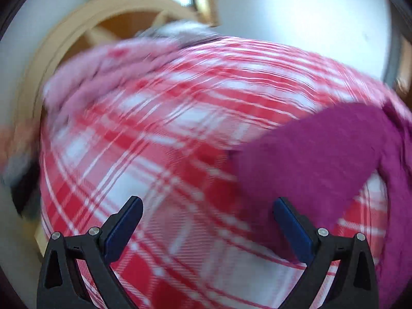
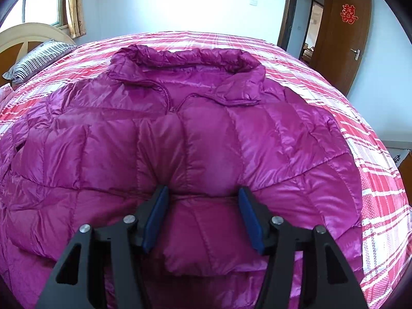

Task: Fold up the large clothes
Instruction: 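Grasp the other sleeve cuff with the left tool and lift it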

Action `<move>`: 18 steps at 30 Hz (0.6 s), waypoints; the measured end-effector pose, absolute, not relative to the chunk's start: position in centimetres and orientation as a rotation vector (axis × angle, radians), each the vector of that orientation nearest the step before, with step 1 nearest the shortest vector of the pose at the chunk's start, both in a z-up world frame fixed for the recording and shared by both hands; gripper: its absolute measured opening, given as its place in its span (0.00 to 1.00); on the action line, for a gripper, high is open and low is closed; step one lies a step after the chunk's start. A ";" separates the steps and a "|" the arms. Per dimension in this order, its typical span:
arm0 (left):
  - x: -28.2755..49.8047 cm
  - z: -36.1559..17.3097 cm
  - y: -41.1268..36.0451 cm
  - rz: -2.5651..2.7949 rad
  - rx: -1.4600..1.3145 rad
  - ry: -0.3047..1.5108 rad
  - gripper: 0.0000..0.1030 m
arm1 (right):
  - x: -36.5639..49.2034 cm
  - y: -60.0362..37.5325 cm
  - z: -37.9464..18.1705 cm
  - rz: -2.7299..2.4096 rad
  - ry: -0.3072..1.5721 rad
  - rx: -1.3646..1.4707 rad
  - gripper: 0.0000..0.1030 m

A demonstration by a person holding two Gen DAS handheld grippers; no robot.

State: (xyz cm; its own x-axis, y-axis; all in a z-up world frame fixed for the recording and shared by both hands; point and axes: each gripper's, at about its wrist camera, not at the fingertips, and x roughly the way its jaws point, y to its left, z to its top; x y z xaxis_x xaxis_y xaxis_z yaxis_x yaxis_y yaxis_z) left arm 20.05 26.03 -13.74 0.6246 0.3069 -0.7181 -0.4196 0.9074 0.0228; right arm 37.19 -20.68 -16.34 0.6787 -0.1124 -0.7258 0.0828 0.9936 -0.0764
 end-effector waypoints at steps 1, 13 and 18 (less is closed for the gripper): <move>19.9 -13.8 26.9 0.405 -0.210 0.785 0.94 | 37.2 -20.6 -16.3 -0.115 0.817 -0.042 0.61; 24.8 -15.5 23.1 0.246 -0.298 0.858 0.23 | 37.1 -20.8 -16.3 -0.140 0.818 -0.043 0.69; 24.2 -12.8 22.2 0.223 -0.244 0.769 0.12 | 37.1 -21.0 -16.3 -0.139 0.817 -0.033 0.71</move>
State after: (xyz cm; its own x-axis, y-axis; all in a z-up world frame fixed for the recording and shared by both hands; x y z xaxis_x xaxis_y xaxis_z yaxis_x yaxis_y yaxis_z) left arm 24.24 22.23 -12.79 0.6978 0.1097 -0.7078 -0.2868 0.9483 -0.1357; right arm 37.12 -20.96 -16.32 0.6757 -0.1366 -0.7244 0.1110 0.9903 -0.0833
